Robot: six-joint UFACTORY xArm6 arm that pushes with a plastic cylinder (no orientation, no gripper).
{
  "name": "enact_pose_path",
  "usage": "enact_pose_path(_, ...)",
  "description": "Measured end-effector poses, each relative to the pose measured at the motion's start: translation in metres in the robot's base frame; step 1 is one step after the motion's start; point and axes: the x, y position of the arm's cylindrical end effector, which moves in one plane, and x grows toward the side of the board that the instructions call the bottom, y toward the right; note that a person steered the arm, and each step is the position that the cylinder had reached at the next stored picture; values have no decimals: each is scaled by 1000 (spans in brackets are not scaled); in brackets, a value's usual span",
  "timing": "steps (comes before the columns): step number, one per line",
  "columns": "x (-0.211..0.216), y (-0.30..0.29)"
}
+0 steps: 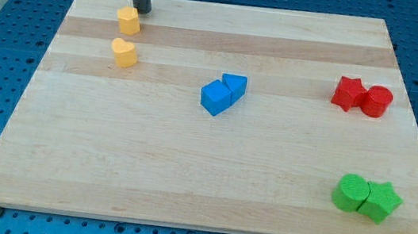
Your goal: Push the yellow hexagon into the yellow heart
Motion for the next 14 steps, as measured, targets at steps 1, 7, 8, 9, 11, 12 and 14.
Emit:
enact_pose_path(1,5,0)
enact_pose_path(7,48,1)
enact_pose_path(8,101,5)
enact_pose_path(9,127,5)
enact_pose_path(11,106,8)
enact_pose_path(12,66,-9)
enact_pose_path(14,49,-48)
